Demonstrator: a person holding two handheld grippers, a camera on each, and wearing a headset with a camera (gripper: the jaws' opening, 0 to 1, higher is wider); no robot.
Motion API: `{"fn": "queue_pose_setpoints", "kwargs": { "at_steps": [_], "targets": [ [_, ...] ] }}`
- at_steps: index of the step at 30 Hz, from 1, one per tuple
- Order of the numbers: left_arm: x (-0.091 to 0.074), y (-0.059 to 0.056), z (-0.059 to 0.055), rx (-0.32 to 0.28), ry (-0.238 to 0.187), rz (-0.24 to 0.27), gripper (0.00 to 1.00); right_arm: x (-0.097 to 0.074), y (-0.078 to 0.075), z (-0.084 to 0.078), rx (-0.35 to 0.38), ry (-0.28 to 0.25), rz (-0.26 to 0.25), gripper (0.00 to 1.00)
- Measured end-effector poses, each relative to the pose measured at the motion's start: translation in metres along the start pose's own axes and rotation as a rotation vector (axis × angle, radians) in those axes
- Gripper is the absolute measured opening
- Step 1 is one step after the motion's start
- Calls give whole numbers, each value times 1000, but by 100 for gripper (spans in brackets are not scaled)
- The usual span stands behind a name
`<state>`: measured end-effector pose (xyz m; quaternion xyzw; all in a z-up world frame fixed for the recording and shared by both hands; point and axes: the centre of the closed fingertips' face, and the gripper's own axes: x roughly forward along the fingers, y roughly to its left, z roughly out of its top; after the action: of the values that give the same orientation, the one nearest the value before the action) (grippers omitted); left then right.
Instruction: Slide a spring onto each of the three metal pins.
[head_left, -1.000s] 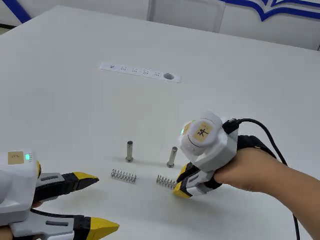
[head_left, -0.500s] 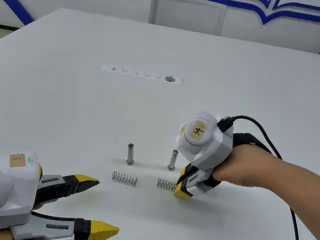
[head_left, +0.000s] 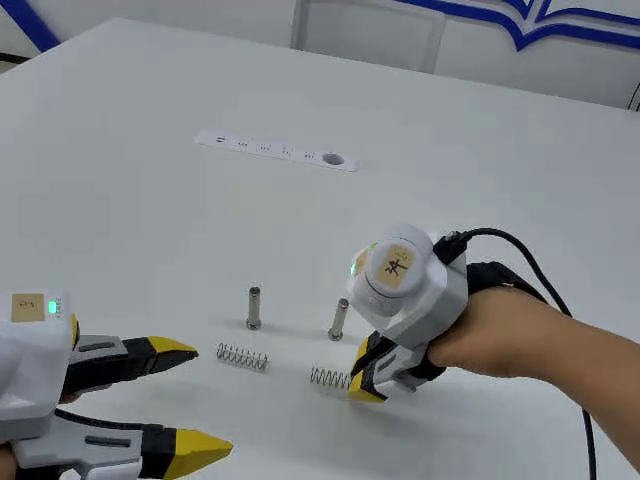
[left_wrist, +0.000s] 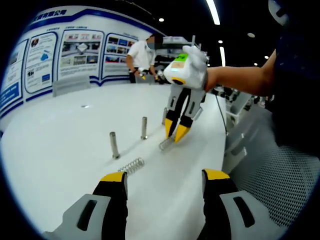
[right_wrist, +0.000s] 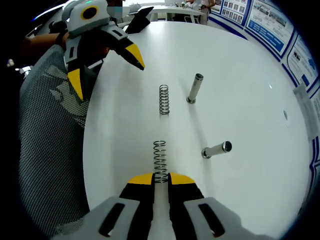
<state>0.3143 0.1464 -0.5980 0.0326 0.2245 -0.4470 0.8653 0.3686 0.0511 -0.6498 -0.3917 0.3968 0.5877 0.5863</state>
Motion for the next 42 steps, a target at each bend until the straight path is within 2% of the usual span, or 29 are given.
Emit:
{"fn": "queue_pose_setpoints", "kwargs": {
  "at_steps": [2,6,12,15,19,23,33,40,42],
  "targets": [
    [1,-4,3,29,17,-27,60,-4,5,4,-15,-6,5,12],
    [6,-4,16,54,12,-55,57,-10,11,14,-34,-24,9,12],
    [24,-12,25,115,35,-116,53,-17,18,25,-57,-41,11,12],
    [33,-14,25,151,64,-140,49,-20,20,30,-66,-52,18,12],
    [42,-14,28,165,67,-162,45,-22,22,33,-82,-56,17,12],
    [48,-14,26,192,82,-175,41,-25,25,38,-95,-64,19,12],
    [51,-19,27,248,88,-203,26,-30,32,51,-124,-93,26,12],
    [52,-19,25,291,103,-207,13,-31,34,52,-138,-92,30,12],
    [52,-19,25,291,104,-210,13,-31,35,52,-141,-93,29,12]
  ]
}}
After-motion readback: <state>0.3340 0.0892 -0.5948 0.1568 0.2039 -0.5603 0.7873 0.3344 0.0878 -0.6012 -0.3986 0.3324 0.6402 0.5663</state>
